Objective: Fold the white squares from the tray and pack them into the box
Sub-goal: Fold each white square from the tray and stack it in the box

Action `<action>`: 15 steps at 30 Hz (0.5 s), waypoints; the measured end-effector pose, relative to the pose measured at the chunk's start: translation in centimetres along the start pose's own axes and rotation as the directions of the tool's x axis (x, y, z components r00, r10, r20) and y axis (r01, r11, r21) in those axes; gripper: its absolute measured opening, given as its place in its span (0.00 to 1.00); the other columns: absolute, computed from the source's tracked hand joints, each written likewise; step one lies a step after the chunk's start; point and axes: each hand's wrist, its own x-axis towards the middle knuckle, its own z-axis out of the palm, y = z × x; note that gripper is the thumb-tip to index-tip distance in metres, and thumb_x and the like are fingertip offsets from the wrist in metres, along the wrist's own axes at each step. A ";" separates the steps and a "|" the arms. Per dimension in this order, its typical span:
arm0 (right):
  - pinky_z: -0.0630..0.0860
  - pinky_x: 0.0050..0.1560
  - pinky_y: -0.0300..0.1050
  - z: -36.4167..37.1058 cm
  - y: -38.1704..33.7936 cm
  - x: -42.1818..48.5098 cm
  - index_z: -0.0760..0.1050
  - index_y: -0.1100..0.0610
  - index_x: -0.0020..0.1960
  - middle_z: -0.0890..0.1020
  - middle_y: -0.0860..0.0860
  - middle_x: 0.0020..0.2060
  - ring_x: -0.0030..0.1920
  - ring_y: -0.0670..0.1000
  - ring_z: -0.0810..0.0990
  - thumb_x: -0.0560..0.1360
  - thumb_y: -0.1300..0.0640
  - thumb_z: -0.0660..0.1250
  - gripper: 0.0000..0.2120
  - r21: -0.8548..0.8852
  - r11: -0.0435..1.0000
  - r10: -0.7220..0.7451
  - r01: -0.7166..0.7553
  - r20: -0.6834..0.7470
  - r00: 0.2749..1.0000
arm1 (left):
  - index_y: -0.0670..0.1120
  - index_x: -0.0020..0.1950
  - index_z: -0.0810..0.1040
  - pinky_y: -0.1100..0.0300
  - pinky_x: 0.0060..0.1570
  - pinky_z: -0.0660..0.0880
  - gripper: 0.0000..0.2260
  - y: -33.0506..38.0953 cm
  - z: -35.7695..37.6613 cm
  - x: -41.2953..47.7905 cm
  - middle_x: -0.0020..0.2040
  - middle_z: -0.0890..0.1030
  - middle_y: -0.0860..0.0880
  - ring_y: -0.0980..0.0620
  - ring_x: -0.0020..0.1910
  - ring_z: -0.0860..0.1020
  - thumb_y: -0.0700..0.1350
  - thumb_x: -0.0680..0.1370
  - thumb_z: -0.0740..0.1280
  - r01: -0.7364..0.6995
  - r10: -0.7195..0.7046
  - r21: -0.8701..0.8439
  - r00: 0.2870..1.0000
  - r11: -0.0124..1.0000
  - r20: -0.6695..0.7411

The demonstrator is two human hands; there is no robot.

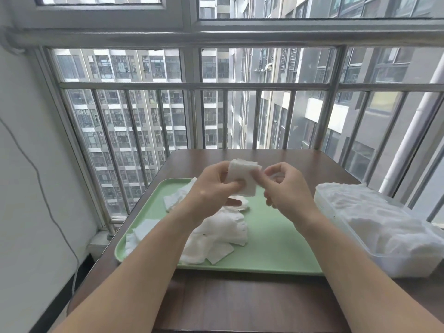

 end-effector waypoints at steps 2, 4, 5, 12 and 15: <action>0.72 0.33 0.43 -0.1 -0.1 0.3 0.77 0.56 0.47 0.81 0.50 0.29 0.26 0.48 0.77 0.79 0.48 0.67 0.11 -0.031 0.999 0.006 -0.007 -0.024 1.000 | 0.47 0.57 0.80 0.55 0.40 0.83 0.12 0.3 -0.6 0.2 0.50 0.81 0.46 0.48 0.50 0.83 0.33 0.78 0.64 0.000 -0.002 -0.014 0.989 1.000 -0.145; 0.74 0.37 0.44 -0.3 -0.3 0.8 0.79 0.52 0.46 0.84 0.48 0.34 0.31 0.48 0.80 0.79 0.55 0.65 0.05 -0.173 0.985 -0.009 0.015 0.037 0.999 | 0.47 0.53 0.79 0.57 0.37 0.82 0.11 0.5 -1.2 0.4 0.48 0.79 0.47 0.47 0.49 0.81 0.34 0.77 0.62 0.003 -0.021 -0.066 0.961 0.998 -0.276; 0.75 0.39 0.44 -0.3 -0.5 1.0 0.80 0.50 0.47 0.85 0.47 0.38 0.35 0.48 0.81 0.78 0.56 0.65 0.05 -0.267 0.963 -0.007 0.036 0.110 0.994 | 0.48 0.51 0.78 0.58 0.36 0.82 0.11 0.4 -1.5 0.4 0.47 0.79 0.47 0.46 0.49 0.81 0.35 0.77 0.61 0.007 -0.037 -0.092 0.944 0.996 -0.329; 0.77 0.49 0.47 2.2 -1.7 2.1 0.79 0.58 0.60 0.82 0.56 0.56 0.48 0.55 0.81 0.79 0.51 0.66 0.14 -0.607 0.792 0.173 0.069 0.332 0.927 | 0.49 0.48 0.77 0.60 0.32 0.79 0.10 0.1 -2.1 1.1 0.49 0.78 0.46 0.38 0.56 0.80 0.36 0.77 0.59 0.021 -0.106 -0.187 0.882 0.982 -0.459; 0.78 0.57 0.52 3.3 -1.2 2.4 0.75 0.63 0.64 0.82 0.60 0.56 0.54 0.59 0.81 0.75 0.47 0.72 0.25 -0.662 0.746 0.234 0.069 0.358 0.904 | 0.48 0.49 0.77 0.60 0.32 0.80 0.09 0.1 -1.9 1.0 0.47 0.78 0.47 0.41 0.51 0.81 0.36 0.77 0.60 0.033 -0.109 -0.176 0.891 0.984 -0.441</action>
